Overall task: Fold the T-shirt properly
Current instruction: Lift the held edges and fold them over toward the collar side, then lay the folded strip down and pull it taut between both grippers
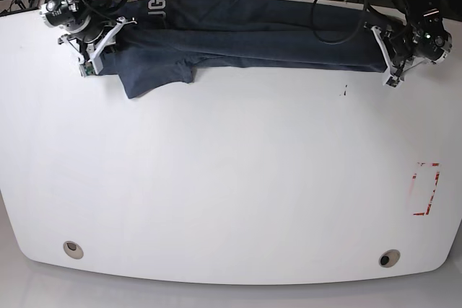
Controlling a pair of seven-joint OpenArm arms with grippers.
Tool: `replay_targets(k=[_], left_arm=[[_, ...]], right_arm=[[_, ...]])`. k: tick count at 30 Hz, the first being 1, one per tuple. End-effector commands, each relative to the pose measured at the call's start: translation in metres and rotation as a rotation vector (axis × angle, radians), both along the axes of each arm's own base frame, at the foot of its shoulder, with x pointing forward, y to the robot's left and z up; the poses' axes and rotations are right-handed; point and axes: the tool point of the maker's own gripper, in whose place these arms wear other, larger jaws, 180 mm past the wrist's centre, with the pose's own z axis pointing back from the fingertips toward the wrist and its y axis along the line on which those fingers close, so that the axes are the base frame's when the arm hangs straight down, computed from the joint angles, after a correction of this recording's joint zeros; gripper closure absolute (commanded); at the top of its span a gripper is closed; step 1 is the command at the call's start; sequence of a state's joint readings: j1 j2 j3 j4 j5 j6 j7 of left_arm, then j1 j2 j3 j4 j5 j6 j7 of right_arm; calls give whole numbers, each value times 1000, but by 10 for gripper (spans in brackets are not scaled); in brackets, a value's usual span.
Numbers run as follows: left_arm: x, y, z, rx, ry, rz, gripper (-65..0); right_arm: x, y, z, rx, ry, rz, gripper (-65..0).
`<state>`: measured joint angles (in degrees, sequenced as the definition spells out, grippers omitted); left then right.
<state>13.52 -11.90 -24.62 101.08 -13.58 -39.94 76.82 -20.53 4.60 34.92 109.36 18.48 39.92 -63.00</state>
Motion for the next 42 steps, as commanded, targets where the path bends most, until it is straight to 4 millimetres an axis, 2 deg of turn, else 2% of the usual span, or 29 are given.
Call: replay_targets(k=[1,9,18,24,27,29,33,35,37,42], left_arm=[[6,10,-6,-5,4,16,-44],[34,-3,-20,-77,-9,7,-44],[67,-7,-30,-153,0,52,-44],[76,-9,-31,-170,-1,59,-44],[80,-10,-29,-170,-8,52,-44],[80,-13,-29,-168,-4,41,-44],[80,-16,-30,-167,1,28,-44],[80,-16,-30,-167,1,28,-44],[80,-16,-30,-167,1,28,-44],[80,-16,-30,-169,2,28,-44]], right_arm=[[5,-5,-8,-20,-4,-1,-116],[24,-9,-35,33,-1,-43,-114],[84,-24,-45,82,-54,-79,-116],[113,-35,-29,71,-105,-80,-117],[127,-37,-12,54,-153,-73,-128],[134,-39,1,32,-179,-66,-171],[148,-42,26,-10,-217,-54,-388],[156,-41,36,-15,-243,-51,-474],[164,-41,43,-16,-262,-51,-514],[186,-36,57,1,-299,-42,-522]])
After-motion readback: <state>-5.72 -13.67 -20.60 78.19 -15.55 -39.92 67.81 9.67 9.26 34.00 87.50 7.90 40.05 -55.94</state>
